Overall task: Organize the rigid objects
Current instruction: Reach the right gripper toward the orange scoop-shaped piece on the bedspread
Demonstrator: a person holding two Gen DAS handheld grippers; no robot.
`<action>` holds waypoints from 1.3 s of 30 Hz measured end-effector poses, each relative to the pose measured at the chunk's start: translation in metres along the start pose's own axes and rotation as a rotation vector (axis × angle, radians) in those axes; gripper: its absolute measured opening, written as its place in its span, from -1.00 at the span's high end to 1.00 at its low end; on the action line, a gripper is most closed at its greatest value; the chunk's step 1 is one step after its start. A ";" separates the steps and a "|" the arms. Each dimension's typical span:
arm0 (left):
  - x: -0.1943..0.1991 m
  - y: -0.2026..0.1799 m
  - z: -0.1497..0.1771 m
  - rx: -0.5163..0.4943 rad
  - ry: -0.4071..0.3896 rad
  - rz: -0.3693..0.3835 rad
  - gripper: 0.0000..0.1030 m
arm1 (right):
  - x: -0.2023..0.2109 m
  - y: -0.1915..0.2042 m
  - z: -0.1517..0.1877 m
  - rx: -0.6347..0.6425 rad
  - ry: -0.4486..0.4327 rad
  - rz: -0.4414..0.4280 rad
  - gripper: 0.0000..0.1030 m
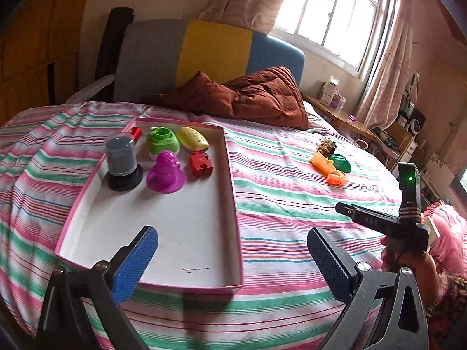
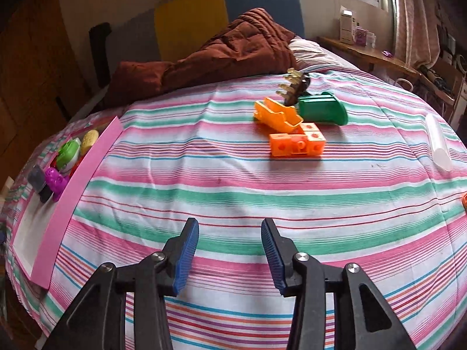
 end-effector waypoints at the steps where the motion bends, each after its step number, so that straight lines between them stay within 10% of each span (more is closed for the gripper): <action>1: -0.001 -0.003 0.000 -0.004 0.003 0.002 -1.00 | 0.001 -0.007 -0.001 -0.008 -0.010 0.006 0.13; 7: -0.006 -0.029 0.006 -0.035 0.025 0.023 -1.00 | -0.005 -0.045 -0.026 -0.049 -0.036 0.006 -0.29; 26: -0.009 -0.052 0.009 -0.120 0.048 -0.027 -1.00 | -0.036 -0.066 -0.126 -0.043 -0.087 0.077 -0.30; 35: -0.004 -0.040 0.007 -0.085 0.037 -0.047 -1.00 | -0.080 -0.012 -0.139 0.151 0.117 -0.009 -0.28; 39: -0.006 -0.041 0.006 -0.082 0.040 -0.039 -1.00 | -0.067 0.017 -0.110 0.161 0.129 -0.221 -0.28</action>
Point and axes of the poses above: each gripper's, at about its wrist camera, not at the fingertips, and x roughly against the way its jaws point, y to its left, z to its underside, the point moved 4 cm from there along -x, roughly the way its jaws point, and after that the axes turned 9 degrees about y, right-handed, at the moved point
